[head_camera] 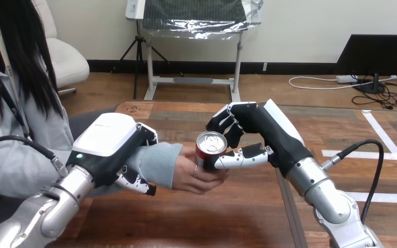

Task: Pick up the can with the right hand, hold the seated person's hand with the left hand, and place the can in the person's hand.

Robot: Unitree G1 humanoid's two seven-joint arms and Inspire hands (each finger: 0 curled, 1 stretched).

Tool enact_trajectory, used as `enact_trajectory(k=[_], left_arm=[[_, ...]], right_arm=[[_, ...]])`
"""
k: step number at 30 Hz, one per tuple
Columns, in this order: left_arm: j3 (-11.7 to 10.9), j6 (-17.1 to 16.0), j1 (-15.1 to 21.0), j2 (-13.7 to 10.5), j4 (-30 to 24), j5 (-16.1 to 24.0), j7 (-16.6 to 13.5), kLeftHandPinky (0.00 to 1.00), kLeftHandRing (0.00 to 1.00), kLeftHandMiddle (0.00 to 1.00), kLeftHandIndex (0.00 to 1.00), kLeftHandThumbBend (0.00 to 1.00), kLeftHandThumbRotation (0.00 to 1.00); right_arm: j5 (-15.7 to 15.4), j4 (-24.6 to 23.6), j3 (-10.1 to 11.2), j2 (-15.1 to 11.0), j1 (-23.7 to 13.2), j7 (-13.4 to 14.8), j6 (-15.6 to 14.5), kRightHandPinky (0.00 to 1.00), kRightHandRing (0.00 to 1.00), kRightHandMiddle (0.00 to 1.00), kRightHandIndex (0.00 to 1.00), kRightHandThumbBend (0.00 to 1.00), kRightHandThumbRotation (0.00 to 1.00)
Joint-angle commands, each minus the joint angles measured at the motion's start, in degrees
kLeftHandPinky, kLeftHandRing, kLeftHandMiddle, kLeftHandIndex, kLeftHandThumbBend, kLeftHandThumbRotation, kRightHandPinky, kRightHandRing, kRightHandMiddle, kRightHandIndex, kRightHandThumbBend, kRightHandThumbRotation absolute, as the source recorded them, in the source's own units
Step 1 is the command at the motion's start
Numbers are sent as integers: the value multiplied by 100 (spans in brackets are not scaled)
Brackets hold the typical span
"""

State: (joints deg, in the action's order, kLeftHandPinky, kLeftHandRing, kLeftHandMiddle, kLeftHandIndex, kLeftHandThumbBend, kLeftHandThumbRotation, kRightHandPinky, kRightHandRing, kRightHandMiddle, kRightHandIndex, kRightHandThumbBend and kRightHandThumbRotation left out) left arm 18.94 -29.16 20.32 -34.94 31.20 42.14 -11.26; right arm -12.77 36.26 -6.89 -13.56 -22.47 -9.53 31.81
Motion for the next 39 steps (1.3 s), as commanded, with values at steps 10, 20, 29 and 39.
enact_trajectory(k=[10,20,29,39], left_arm=[[-114,-114,601,116,-99,-78,-96,31,32,38,39,92,0],[-101,-152,620,148,-75,-67,-140,31,33,38,39,93,0],[-106,-74,601,167,-112,-76,-59,32,33,38,40,93,0],[-103,-142,585,145,-74,-47,-142,32,34,39,40,93,0]], right_arm=[[167,-767,-8,123,-12,-83,-118,34,38,46,50,77,0],[322,-1065,-41,189,154,-256,-254,34,38,46,50,76,0],[342,-1192,-50,220,242,-272,-296,33,38,47,50,76,0],[339,-1198,-38,205,241,-285,-282,32,38,47,50,76,0]])
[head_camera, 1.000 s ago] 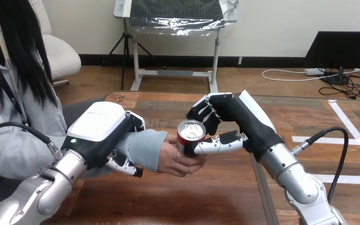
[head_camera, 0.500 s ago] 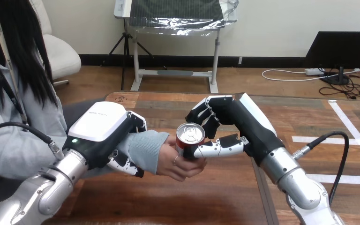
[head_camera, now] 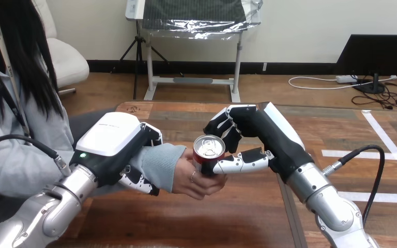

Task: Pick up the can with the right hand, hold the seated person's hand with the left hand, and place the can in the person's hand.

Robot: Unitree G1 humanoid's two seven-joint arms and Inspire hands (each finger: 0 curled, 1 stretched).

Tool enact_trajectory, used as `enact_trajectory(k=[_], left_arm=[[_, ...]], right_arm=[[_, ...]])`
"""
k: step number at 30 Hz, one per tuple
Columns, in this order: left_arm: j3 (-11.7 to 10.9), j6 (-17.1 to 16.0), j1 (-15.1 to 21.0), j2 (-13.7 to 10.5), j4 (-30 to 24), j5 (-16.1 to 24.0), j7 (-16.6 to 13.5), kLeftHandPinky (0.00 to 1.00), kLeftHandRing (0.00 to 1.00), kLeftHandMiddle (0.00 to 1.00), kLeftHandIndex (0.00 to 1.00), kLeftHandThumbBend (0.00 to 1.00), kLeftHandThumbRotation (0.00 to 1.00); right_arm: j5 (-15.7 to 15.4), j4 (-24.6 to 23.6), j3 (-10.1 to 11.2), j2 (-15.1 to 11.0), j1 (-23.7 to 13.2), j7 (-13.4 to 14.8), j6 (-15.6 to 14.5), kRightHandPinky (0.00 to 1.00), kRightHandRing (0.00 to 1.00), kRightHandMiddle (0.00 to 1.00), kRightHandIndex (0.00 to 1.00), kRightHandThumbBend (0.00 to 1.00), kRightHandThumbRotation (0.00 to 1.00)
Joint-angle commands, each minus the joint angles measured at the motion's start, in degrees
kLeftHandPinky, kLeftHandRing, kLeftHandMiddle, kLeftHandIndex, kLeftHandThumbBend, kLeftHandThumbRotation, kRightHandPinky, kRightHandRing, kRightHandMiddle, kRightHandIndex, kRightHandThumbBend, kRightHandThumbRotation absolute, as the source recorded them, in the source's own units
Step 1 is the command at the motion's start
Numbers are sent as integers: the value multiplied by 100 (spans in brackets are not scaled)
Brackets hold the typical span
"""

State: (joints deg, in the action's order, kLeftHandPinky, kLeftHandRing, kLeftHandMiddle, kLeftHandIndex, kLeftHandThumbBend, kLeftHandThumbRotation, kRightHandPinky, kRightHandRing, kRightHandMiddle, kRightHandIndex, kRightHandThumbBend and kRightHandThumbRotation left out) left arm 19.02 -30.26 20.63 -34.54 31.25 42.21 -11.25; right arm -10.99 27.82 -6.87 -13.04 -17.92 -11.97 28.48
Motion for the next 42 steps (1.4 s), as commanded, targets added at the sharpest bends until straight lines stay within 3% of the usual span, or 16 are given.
enact_trajectory(k=[1,15,24,29,36,42], left_arm=[[-116,-22,549,105,-87,-58,-131,32,34,39,40,93,0],[-124,-64,484,78,-93,6,-280,34,35,40,42,93,0],[-133,-64,436,88,-96,84,-449,41,43,47,50,95,0],[-112,-99,428,92,-1,109,-559,48,51,56,60,97,4],[-72,-4,372,123,69,224,-815,64,67,69,72,99,11],[-38,-55,343,127,152,322,-1067,76,78,78,82,100,18]], right_arm=[[158,-368,-40,151,-212,-42,31,32,38,47,50,76,0],[149,-390,-42,91,-265,-117,-127,35,40,48,51,75,0],[115,-282,-36,49,-333,-119,-175,40,46,52,57,77,0],[220,-271,-26,63,-337,-228,-324,49,56,62,65,82,0],[161,-83,-42,18,-382,-230,-209,61,68,73,74,85,0],[114,56,-52,-30,-417,-270,-150,73,78,80,82,87,8]])
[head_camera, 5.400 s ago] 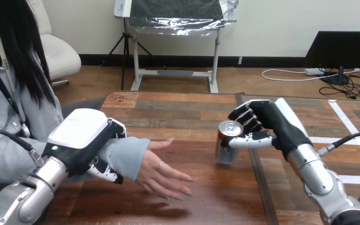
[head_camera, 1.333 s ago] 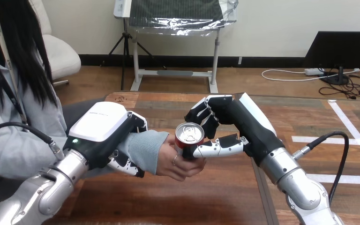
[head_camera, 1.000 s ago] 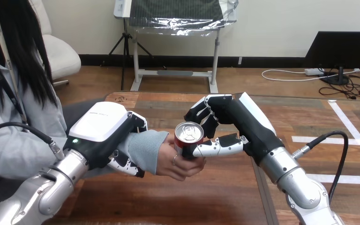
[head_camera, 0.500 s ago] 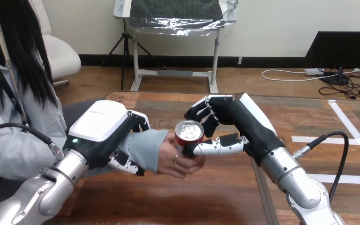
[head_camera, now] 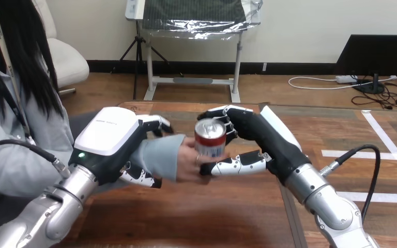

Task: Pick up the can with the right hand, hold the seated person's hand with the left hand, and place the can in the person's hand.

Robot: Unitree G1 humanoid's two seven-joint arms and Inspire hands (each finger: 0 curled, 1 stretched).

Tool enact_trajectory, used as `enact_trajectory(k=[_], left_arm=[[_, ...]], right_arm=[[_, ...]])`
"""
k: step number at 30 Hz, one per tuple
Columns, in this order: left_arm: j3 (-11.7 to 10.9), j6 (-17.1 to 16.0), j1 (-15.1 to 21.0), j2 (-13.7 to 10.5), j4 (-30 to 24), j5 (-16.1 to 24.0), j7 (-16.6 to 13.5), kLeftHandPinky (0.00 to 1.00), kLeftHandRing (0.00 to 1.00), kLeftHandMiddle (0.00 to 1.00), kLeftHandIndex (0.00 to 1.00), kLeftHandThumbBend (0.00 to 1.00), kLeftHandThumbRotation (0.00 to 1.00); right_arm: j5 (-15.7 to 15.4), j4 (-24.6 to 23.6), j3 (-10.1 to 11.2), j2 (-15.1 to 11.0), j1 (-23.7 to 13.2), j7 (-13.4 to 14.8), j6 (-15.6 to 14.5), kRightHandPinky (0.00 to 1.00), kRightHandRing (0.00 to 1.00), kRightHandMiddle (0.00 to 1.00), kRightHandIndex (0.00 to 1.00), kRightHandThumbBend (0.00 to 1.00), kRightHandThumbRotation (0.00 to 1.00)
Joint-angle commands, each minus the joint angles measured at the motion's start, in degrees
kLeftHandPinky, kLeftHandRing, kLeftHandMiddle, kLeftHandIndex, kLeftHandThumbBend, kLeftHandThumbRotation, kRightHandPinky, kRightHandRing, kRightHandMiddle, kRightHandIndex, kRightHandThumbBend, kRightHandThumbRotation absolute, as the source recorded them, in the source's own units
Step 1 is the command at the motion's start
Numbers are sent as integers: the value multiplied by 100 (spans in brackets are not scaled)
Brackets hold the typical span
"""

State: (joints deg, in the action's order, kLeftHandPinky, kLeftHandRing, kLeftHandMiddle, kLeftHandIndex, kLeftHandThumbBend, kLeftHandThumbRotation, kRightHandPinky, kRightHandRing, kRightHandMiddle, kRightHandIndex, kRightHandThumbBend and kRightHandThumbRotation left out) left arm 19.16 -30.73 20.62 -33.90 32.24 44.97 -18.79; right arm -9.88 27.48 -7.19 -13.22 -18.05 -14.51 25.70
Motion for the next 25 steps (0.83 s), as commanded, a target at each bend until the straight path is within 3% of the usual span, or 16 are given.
enact_trajectory(k=[1,16,25], left_arm=[[-51,-2,334,63,53,58,-330,77,79,80,83,100,19],[-47,-27,116,56,64,35,-482,88,96,97,98,100,40],[-70,-274,-14,73,172,-44,-744,94,100,100,100,100,47]], right_arm=[[1,118,-19,-17,-411,-19,143,74,79,81,83,88,9],[-35,359,-29,-65,-440,-16,241,86,90,90,95,97,36],[-4,531,-5,-66,-450,-6,401,89,93,93,99,100,45]])
